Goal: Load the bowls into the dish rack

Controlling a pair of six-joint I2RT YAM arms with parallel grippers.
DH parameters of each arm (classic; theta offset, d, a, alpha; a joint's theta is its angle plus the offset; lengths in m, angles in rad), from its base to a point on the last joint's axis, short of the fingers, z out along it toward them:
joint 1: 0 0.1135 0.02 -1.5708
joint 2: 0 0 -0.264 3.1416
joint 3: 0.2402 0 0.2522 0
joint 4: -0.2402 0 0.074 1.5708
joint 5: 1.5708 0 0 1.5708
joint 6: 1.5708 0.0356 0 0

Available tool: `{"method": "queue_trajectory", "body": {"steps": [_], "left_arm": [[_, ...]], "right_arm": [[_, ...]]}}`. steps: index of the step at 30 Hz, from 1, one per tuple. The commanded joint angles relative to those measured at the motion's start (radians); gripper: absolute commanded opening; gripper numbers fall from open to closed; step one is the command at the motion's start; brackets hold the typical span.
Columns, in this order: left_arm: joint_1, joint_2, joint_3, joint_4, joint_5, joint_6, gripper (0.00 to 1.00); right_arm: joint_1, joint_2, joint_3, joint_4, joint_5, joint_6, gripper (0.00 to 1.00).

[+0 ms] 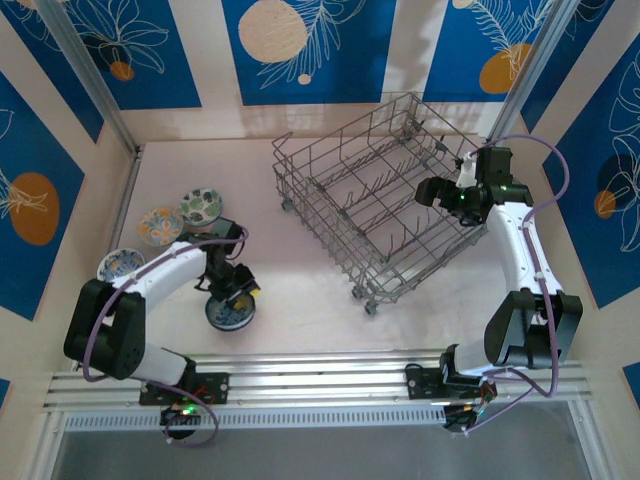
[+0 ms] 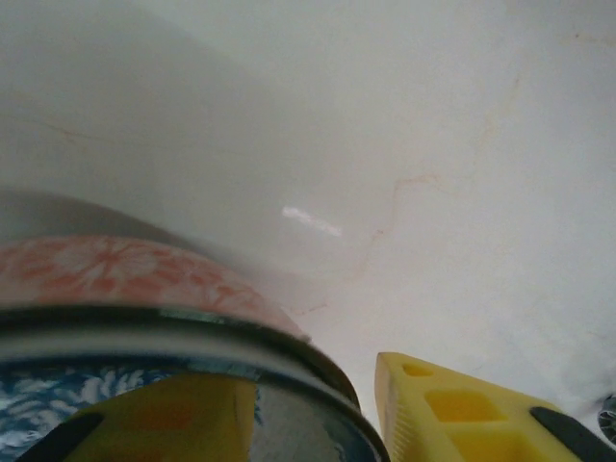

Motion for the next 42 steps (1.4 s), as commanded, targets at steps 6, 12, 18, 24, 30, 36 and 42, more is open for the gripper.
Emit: {"method": "queue_trajectory", "body": {"steps": [6, 12, 18, 24, 30, 36, 42], "left_arm": [[-0.016, 0.058, 0.101, -0.013, -0.055, 0.104, 0.28], [-0.018, 0.066, 0.141, -0.023, -0.079, 0.152, 0.23], [-0.027, 0.023, 0.103, -0.034, -0.093, 0.157, 0.18], [-0.027, -0.070, -0.013, -0.027, -0.082, 0.129, 0.19], [-0.027, -0.124, -0.071, -0.037, -0.077, 0.125, 0.30], [-0.026, -0.162, -0.103, -0.047, -0.074, 0.122, 0.33], [-0.026, -0.203, -0.140, -0.050, -0.070, 0.108, 0.34]], "right_arm": [[0.018, 0.005, 0.033, -0.064, -0.003, 0.016, 0.99], [0.032, 0.006, 0.044, -0.077, 0.006, 0.017, 1.00], [0.045, 0.004, 0.049, -0.083, 0.015, 0.019, 1.00], [0.063, 0.013, 0.057, -0.087, 0.021, 0.020, 1.00], [0.082, 0.014, 0.064, -0.089, 0.031, 0.018, 1.00], [0.092, 0.008, 0.063, -0.093, 0.039, 0.018, 1.00], [0.099, 0.006, 0.061, -0.094, 0.043, 0.019, 1.00]]}}
